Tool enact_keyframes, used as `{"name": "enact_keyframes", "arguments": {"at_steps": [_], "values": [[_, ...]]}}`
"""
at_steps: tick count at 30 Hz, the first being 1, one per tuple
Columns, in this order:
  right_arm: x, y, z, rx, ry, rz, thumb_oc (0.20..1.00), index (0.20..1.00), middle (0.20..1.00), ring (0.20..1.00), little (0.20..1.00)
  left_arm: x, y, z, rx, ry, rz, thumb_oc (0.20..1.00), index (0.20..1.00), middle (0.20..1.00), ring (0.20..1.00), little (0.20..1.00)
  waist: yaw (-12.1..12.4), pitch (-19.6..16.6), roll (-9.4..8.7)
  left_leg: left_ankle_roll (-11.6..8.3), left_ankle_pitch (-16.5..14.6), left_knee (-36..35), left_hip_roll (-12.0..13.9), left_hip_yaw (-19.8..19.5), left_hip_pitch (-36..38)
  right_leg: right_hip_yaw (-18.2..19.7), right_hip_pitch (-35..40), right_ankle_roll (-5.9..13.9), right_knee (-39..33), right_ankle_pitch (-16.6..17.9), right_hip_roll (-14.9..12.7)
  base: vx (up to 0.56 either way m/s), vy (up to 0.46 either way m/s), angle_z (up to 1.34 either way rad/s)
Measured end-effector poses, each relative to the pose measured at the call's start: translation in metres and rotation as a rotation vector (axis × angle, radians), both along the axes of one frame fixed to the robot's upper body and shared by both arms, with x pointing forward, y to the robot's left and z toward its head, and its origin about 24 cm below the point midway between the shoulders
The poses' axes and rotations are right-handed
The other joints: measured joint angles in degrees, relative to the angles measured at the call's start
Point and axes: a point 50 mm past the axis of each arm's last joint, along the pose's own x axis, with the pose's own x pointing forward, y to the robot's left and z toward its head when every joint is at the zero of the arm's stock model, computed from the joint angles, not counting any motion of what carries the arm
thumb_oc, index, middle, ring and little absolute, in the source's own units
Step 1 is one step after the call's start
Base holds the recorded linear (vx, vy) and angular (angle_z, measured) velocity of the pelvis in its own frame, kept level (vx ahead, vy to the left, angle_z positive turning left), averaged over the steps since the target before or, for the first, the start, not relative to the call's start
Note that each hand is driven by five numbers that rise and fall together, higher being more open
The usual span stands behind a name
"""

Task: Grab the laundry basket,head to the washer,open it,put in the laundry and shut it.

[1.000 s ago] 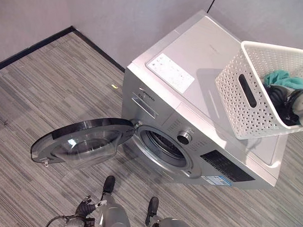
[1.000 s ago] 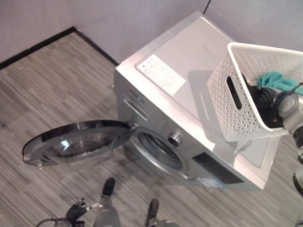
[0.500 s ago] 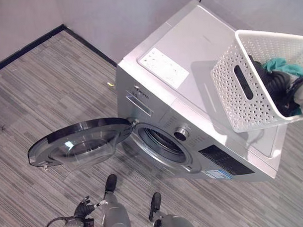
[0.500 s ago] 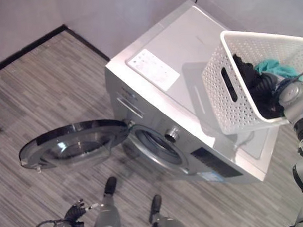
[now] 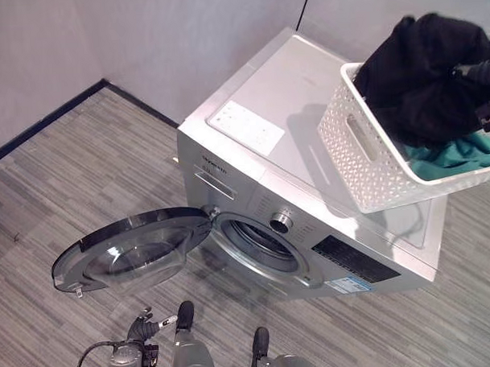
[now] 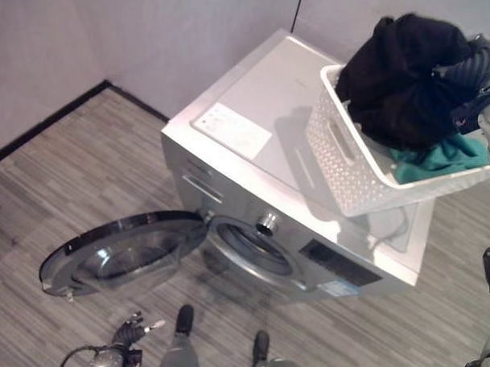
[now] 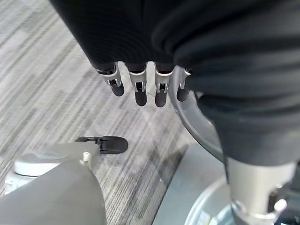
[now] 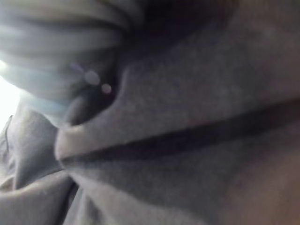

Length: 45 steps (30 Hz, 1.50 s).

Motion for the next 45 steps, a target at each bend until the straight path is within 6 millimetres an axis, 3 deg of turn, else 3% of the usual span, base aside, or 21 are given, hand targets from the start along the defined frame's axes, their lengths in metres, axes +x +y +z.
{"name": "enact_keyframes", "arguments": {"at_steps": [7, 12, 18, 21, 22, 27, 29, 31, 33, 35, 38, 45], "values": [[0.008, 0.005, 0.003, 0.021, -0.023, -0.031, 0.200, 0.200, 0.200, 0.200, 0.200, -0.013, -0.008, -0.009, -0.021, 0.049, 0.010, 1.000, 1.000, 1.000, 1.000, 1.000, -0.4, -4.6, -0.31, 0.01, -0.1, 0.0, 0.3, 0.2, 0.7, 0.4, 0.5, -0.16, -0.3, -0.3, 0.2, 0.01, 0.001, -0.01], [0.014, 0.007, 0.001, 0.070, -0.043, -0.077, 0.200, 0.200, 0.200, 0.200, 0.200, -0.022, -0.011, -0.013, -0.013, 0.081, -0.009, 1.000, 1.000, 1.000, 1.000, 1.000, -0.2, -5.2, -0.05, -0.20, -0.3, 0.0, 0.4, 0.9, 1.1, 1.2, 0.5, -0.16, -0.5, -0.3, 0.2, 0.00, 0.007, -0.06], [0.012, 0.030, 0.032, 0.040, -0.223, -0.032, 0.200, 0.200, 0.200, 0.200, 0.200, -0.023, -0.011, -0.011, -0.003, 0.066, -0.004, 1.000, 1.000, 1.000, 1.000, 1.000, -0.5, -5.9, 1.10, 0.06, -0.1, 0.0, 0.3, 1.3, 1.2, 1.4, 0.5, -0.27, -0.5, 0.1, 0.1, 0.00, 0.004, -0.04], [0.003, 0.053, 0.061, 0.030, -0.382, 0.049, 0.200, 0.200, 0.200, 0.200, 0.200, -0.010, -0.016, 0.001, -0.015, -0.028, -0.033, 1.000, 1.000, 1.000, 1.000, 1.000, -0.5, -5.9, 1.93, 0.08, 0.0, 0.0, 0.1, 1.2, 1.3, 1.4, 0.5, -0.29, -0.5, 0.2, 0.1, -0.02, 0.017, 0.01], [-0.009, 0.065, 0.079, 0.017, -0.505, 0.086, 0.200, 0.200, 0.200, 0.200, 0.200, 0.002, -0.016, 0.014, -0.012, -0.110, -0.060, 1.000, 1.000, 1.000, 1.000, 1.000, -0.2, -5.8, 2.33, 0.11, -0.1, 0.0, 0.0, 1.1, 2.0, 1.3, 1.2, -0.28, -0.5, 0.1, 0.1, -0.06, 0.051, 0.07], [-0.048, 0.080, 0.095, -0.067, -0.781, 0.110, 0.200, 0.200, 0.200, 0.200, 0.200, 0.030, -0.012, 0.049, 0.022, -0.289, -0.130, 1.000, 1.000, 1.000, 1.000, 1.000, -0.3, -5.8, 3.38, 0.73, -0.6, -0.1, -0.4, 1.3, 3.2, 1.3, 2.3, -0.04, -0.5, -0.7, -0.5, -0.02, 0.041, 0.01], [-0.065, 0.072, 0.094, -0.102, -0.855, 0.063, 0.200, 0.200, 0.200, 0.200, 0.200, 0.044, -0.015, 0.075, 0.054, -0.402, -0.218, 1.000, 1.000, 1.000, 1.000, 1.000, -0.6, -5.9, 4.07, 0.80, -0.6, -0.1, -0.9, 1.5, 3.4, 1.5, 2.3, 0.08, -0.5, -0.6, -1.1, -0.05, 0.079, -0.04], [-0.077, 0.069, 0.083, -0.105, -0.901, 0.055, 0.200, 0.200, 0.200, 0.200, 0.200, 0.051, -0.018, 0.093, 0.060, -0.477, -0.262, 1.000, 1.000, 1.000, 1.000, 1.000, -0.5, -5.9, 4.17, 1.03, -0.8, -0.1, -1.2, 1.8, 3.9, 1.7, 2.7, 0.31, -0.5, -0.7, -1.5, -0.02, 0.056, -0.11], [-0.093, 0.072, 0.060, -0.120, -0.928, 0.066, 0.200, 0.200, 0.200, 0.200, 0.200, 0.060, -0.016, 0.120, 0.098, -0.590, -0.295, 1.000, 1.000, 1.000, 1.000, 1.000, -1.2, -6.2, 4.91, 1.57, -1.2, -0.1, -1.7, 3.2, 5.0, 3.1, 3.0, 0.75, -0.5, -0.6, -2.2, -0.04, 0.069, -0.22], [-0.098, 0.078, 0.036, -0.113, -0.905, 0.095, 0.200, 0.200, 0.200, 0.200, 0.200, 0.065, -0.012, 0.134, 0.113, -0.653, -0.277, 1.000, 1.000, 1.000, 1.000, 1.000, -2.6, -6.5, 5.40, 1.73, -1.4, -0.2, -2.0, 3.6, 5.4, 3.4, 3.3, 0.95, -0.5, -0.7, -2.6, -0.04, 0.047, -0.18], [-0.098, 0.085, 0.005, -0.068, -0.833, 0.152, 0.200, 0.200, 0.200, 0.200, 0.200, 0.065, -0.015, 0.135, 0.120, -0.658, -0.299, 1.000, 1.000, 1.000, 1.000, 1.000, -3.6, -6.6, 5.54, 1.79, -1.7, -0.2, -1.9, 5.4, 6.3, 4.9, 3.1, 1.01, -0.5, -0.6, -2.7, -0.04, 0.048, -0.30], [-0.111, 0.104, -0.093, 0.139, -0.519, 0.281, 0.200, 0.200, 0.200, 0.200, 0.200, 0.054, -0.026, 0.126, 0.067, -0.635, -0.306, 1.000, 1.000, 1.000, 1.000, 1.000, -4.8, -6.7, 5.21, 2.17, -2.7, -0.5, -2.1, 9.8, 7.7, 9.2, 1.9, 1.92, -0.5, 0.0, -3.4, -0.03, 0.034, -0.30]]}}
